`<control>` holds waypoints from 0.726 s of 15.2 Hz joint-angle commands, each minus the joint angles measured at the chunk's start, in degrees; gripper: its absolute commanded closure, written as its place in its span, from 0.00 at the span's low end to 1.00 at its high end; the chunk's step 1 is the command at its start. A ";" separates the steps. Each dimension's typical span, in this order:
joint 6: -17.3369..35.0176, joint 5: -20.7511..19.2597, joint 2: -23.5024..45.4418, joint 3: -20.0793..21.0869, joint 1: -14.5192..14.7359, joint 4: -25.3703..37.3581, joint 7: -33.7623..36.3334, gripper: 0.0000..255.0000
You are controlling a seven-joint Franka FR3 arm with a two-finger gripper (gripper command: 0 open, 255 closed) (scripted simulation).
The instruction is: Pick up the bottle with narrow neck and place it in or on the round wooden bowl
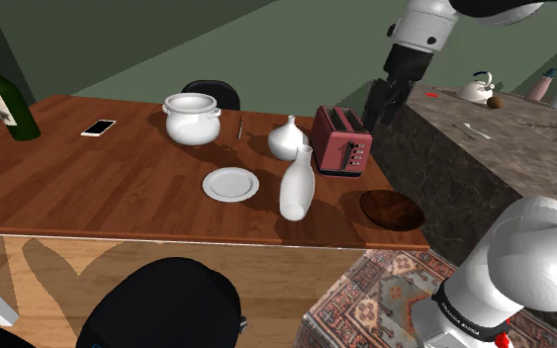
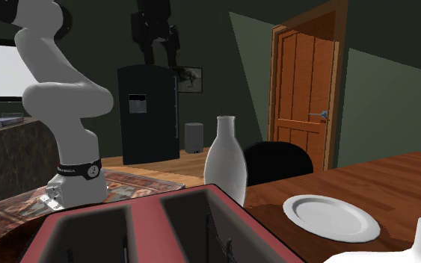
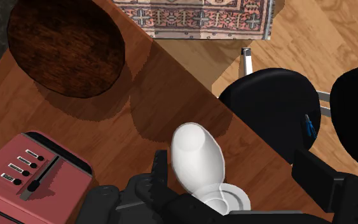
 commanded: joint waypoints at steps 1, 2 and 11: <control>0.00 0.00 0.00 0.00 0.00 0.00 0.00 0.00; 1.61 0.09 1.89 0.63 -0.03 0.13 0.91 0.00; 14.07 -0.81 20.82 5.57 -0.83 5.09 9.42 0.00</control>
